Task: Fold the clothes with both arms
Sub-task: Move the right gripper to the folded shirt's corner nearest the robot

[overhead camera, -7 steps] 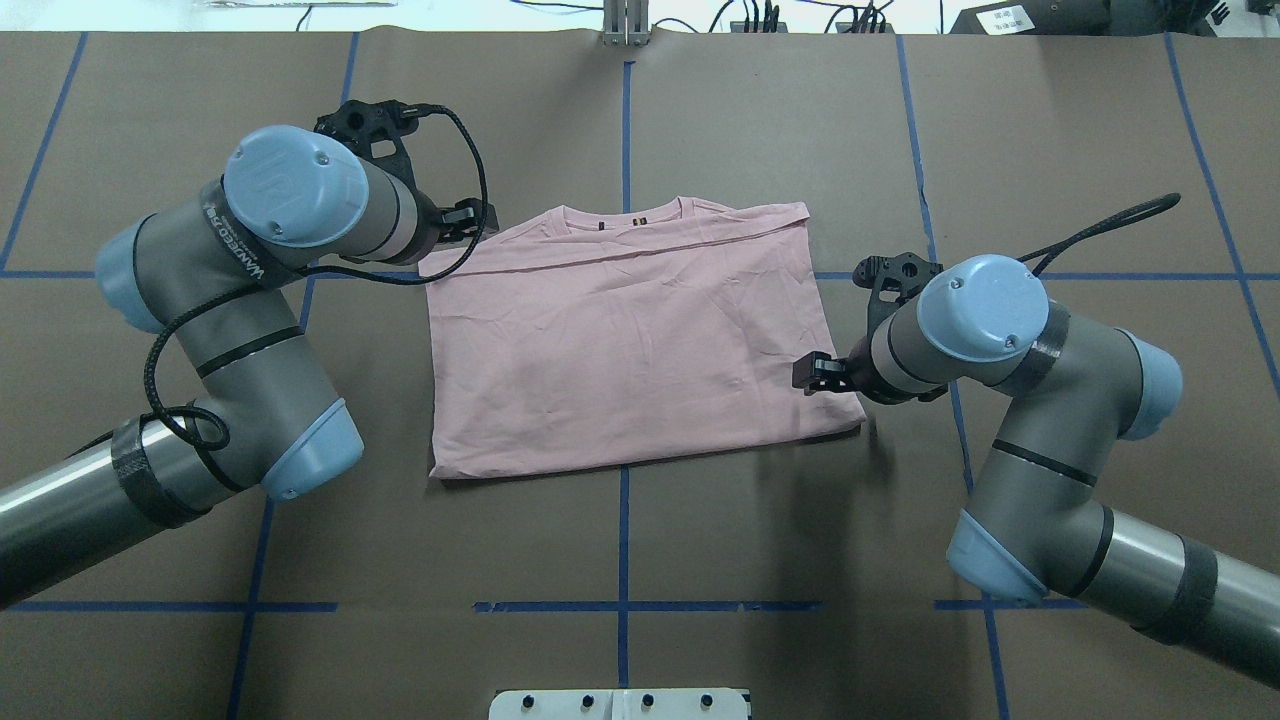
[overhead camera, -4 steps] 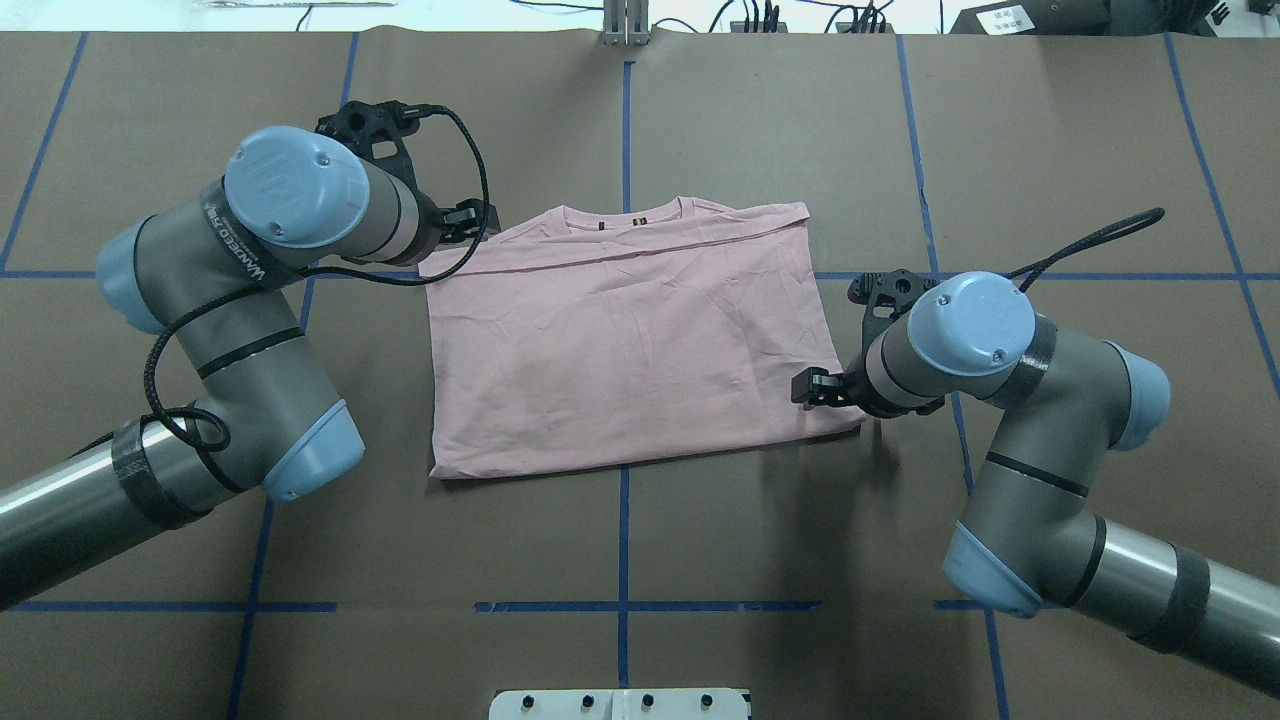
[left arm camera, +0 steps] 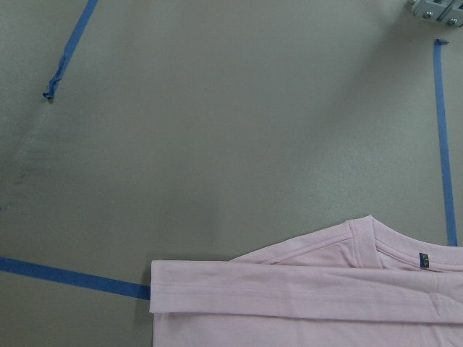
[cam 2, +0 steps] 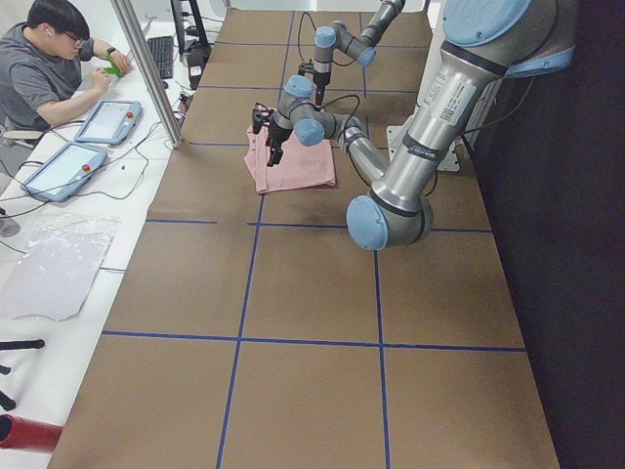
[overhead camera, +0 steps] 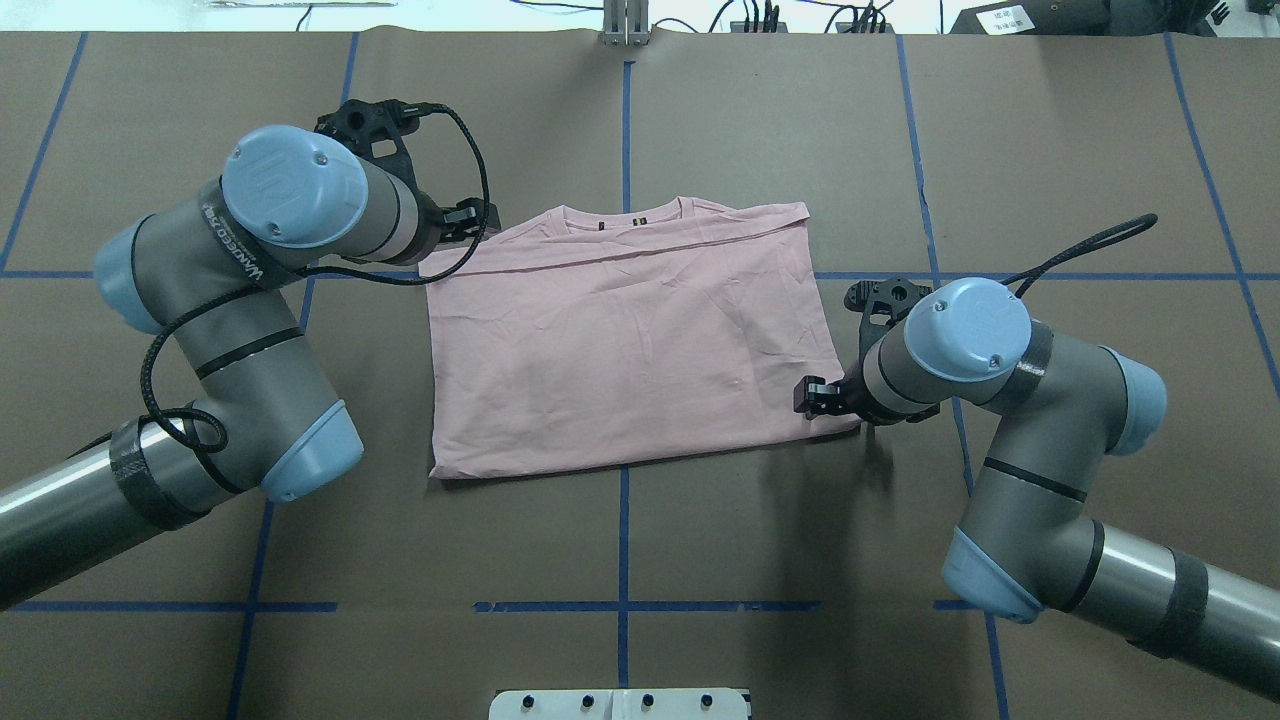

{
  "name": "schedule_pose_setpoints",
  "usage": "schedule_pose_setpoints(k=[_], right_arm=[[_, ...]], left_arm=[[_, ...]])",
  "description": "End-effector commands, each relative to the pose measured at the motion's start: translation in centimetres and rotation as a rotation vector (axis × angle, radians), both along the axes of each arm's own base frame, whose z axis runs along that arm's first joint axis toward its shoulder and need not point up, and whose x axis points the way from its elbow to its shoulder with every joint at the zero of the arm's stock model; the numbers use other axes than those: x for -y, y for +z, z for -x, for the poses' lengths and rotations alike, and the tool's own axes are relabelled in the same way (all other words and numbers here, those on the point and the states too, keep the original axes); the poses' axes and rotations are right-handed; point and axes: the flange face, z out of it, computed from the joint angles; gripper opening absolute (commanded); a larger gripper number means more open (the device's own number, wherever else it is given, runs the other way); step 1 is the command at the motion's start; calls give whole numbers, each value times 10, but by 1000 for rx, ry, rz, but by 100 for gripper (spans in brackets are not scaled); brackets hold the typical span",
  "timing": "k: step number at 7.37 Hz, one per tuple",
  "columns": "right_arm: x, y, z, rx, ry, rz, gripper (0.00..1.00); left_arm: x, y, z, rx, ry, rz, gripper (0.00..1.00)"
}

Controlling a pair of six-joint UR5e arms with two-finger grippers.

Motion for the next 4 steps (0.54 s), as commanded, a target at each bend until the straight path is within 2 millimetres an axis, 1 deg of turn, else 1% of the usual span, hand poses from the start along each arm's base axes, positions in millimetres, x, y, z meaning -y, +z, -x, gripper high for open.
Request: schedule_pose_setpoints(k=[1, 3, 4], right_arm=[[-2, 2, -4, 0, 0, -1, 0], [-8, 3, -13, 3, 0, -3, 0], [-19, -1, -28, 16, -6, -7, 0]], left_arm=[[0, -1, 0, 0, -1, 0, 100], [0, -1, 0, 1, 0, -1, 100], [-2, -5, 2, -6, 0, -5, 100]])
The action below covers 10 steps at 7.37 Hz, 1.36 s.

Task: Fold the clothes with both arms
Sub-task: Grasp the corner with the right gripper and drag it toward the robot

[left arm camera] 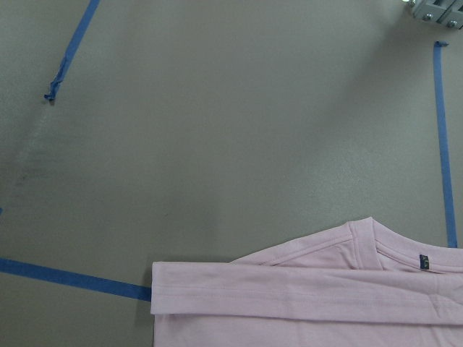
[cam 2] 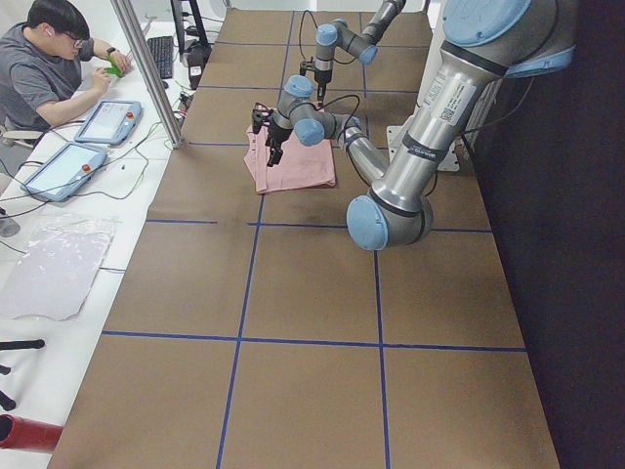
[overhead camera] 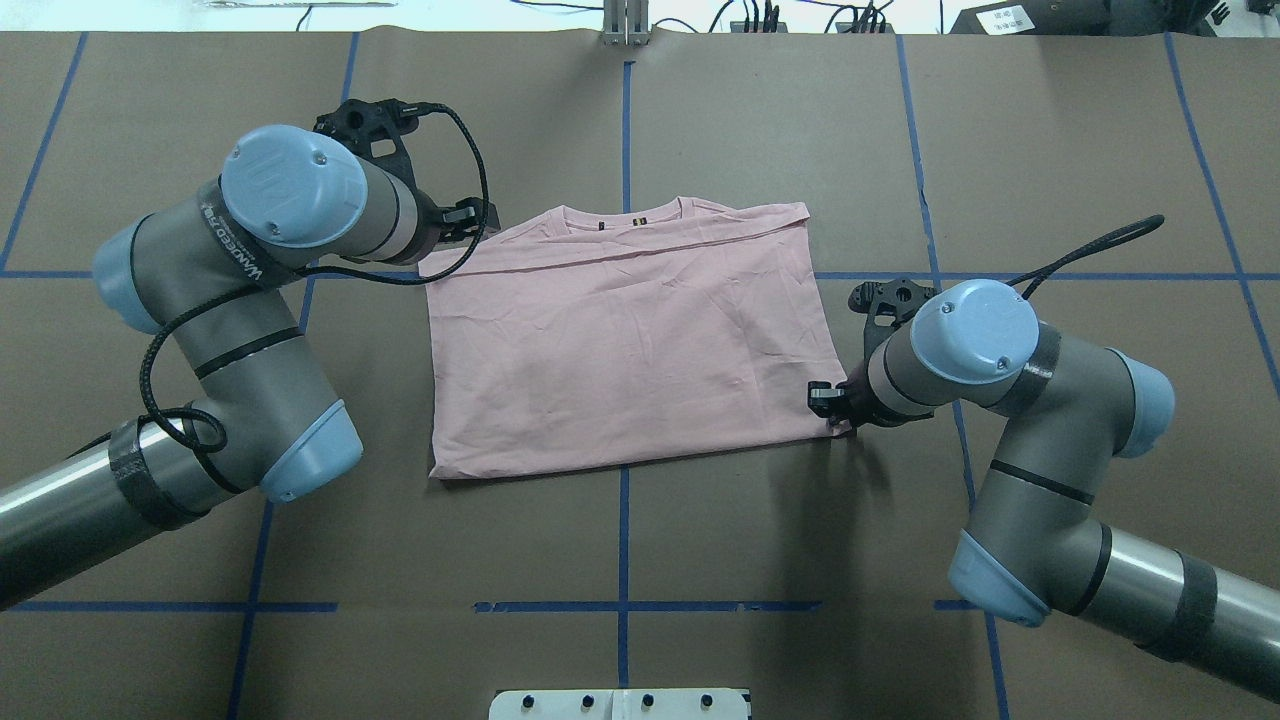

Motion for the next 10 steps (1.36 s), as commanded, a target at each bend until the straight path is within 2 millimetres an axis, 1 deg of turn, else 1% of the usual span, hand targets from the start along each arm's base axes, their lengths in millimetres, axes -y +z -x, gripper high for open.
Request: schedule_pose_setpoints(k=[1, 2, 3, 4, 6, 7, 8, 9, 10], right_arm=[[-37, -4, -25, 22, -36, -9, 0], [-72, -3, -29, 27, -89, -8, 0], [-113, 0, -36, 26, -156, -4, 0], [-166, -4, -43, 35, -210, 45, 0], [-266, -20, -2, 45, -298, 141, 0], [-285, -24, 7, 51, -296, 146, 50], [-285, -36, 11, 78, -290, 145, 99], [-278, -46, 12, 99, -270, 142, 100], [-253, -56, 0, 124, -219, 135, 100]], left_arm=[[-5, -9, 7, 3, 0, 1, 100], [-10, -17, 13, 11, 1, 6, 100], [-13, -22, 16, 10, 0, 7, 100], [-13, -22, 16, 11, 1, 8, 100], [-14, -23, 15, 9, 2, 6, 100], [-16, -25, 14, 7, 7, 3, 100], [-26, -25, 2, 6, 31, 2, 100], [-38, -26, -10, 3, 58, 4, 100], [-58, -30, -25, -9, 103, 5, 100]])
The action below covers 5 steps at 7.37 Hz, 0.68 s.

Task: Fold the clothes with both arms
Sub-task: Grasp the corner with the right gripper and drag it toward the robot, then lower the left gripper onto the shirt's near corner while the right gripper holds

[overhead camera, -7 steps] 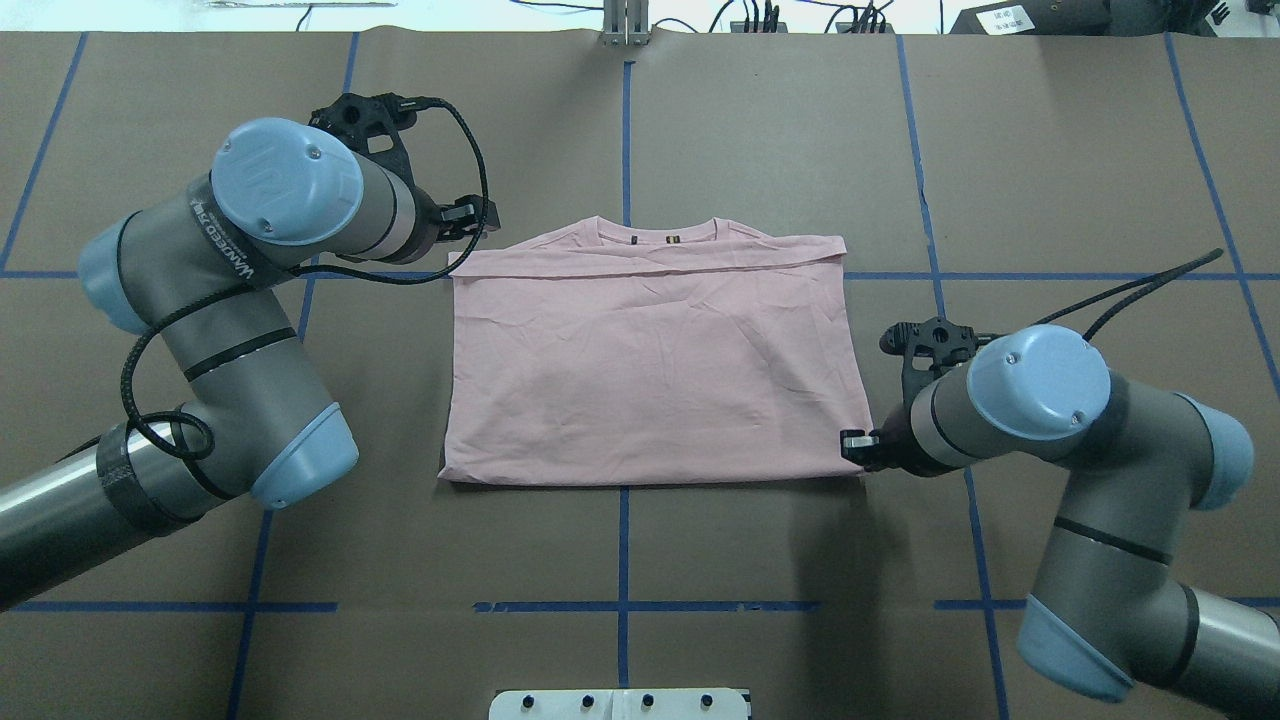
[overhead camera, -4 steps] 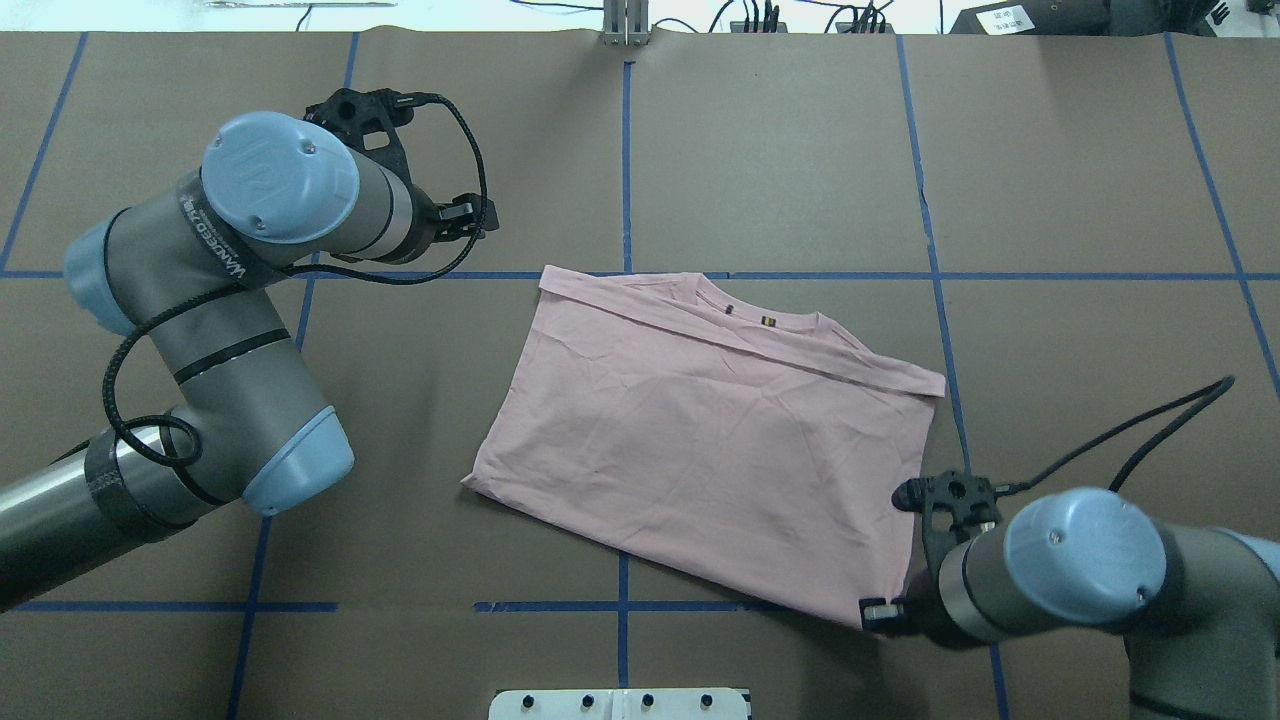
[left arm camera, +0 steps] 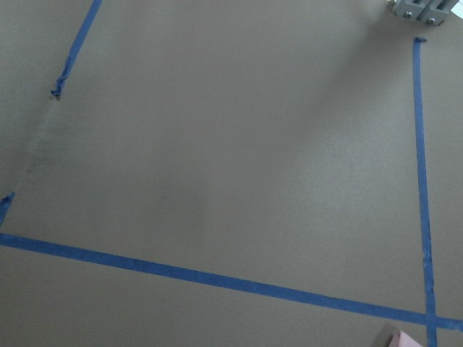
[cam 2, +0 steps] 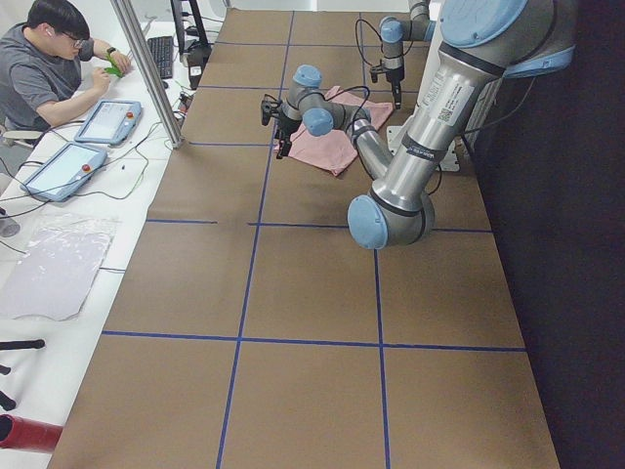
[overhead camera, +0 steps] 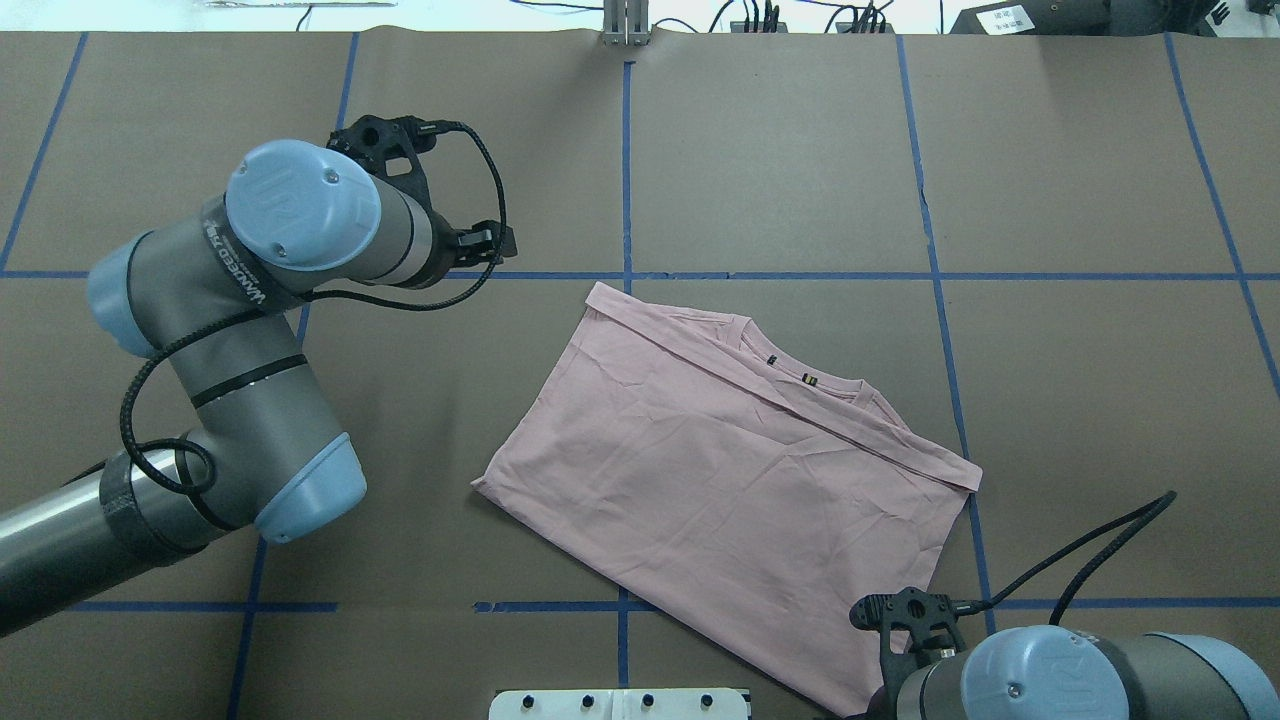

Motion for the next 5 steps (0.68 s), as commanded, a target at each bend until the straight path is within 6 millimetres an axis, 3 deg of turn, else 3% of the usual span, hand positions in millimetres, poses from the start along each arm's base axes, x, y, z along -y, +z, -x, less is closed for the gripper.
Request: schedule_pose_setpoints(k=[1, 2, 3, 5], right_arm=[[49, -27, -25, 59, 111, 1, 100], [83, -47, -35, 102, 190, -11, 100], [113, -58, -48, 127, 262, -19, 100], [150, -58, -68, 125, 344, -35, 100]], left_arm=[[-35, -5, -15, -54, 68, 68, 100], [-66, 0, -25, -68, 63, 207, 100], [-96, 3, -48, -57, 39, 319, 100], [-155, 18, -97, -43, -5, 454, 98]])
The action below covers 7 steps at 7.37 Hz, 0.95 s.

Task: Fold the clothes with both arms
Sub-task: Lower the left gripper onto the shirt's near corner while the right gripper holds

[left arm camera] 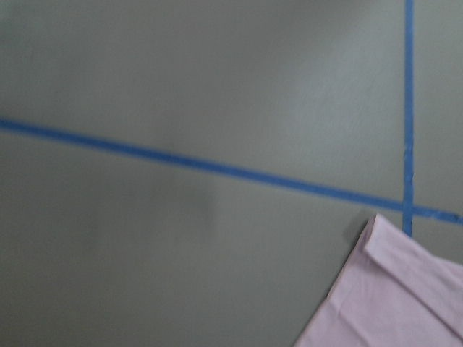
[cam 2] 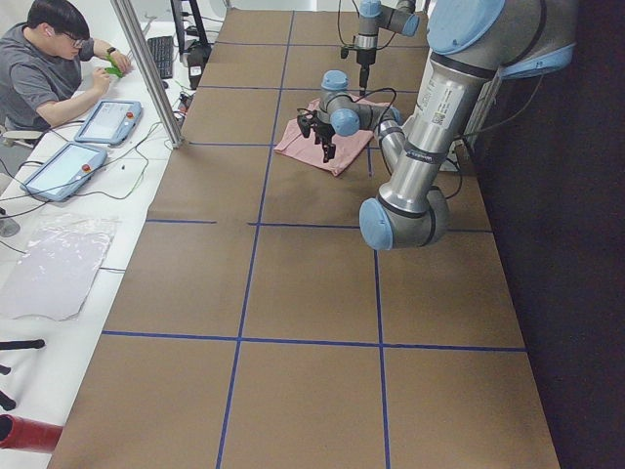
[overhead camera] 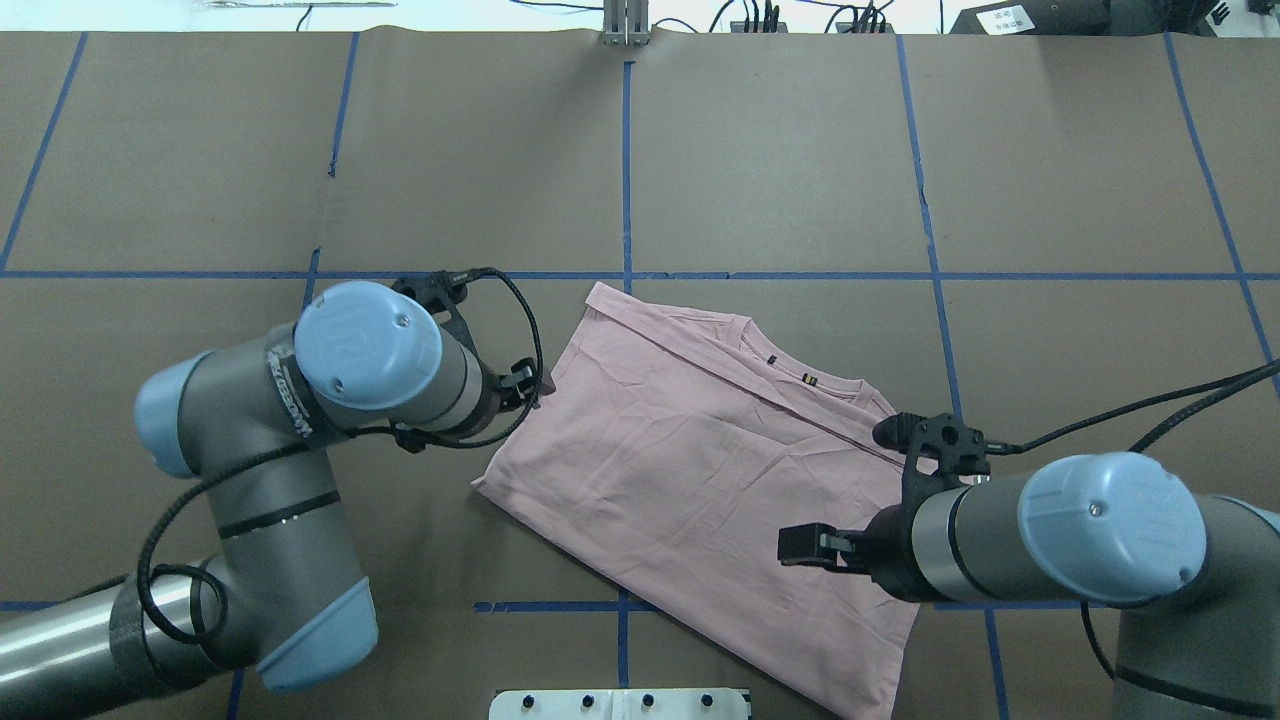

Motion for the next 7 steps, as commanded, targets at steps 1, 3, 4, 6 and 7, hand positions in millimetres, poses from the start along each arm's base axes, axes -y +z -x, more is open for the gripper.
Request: schedule_pose_setpoints(k=[1, 3, 4, 6, 7], right_arm=[[31, -1, -17, 1, 72, -6, 100], [34, -1, -18, -1, 81, -8, 100], [34, 0, -17, -2, 81, -7, 100], [34, -1, -17, -1, 80, -6, 100], [35, -2, -17, 2, 81, -7, 100]], left_arm=[[-45, 20, -43, 50, -44, 72, 96], [-44, 28, -44, 67, -51, 72, 93], [-43, 34, -43, 77, -54, 75, 91], [-41, 41, -41, 91, -70, 64, 82], [-41, 41, -41, 91, -71, 65, 71]])
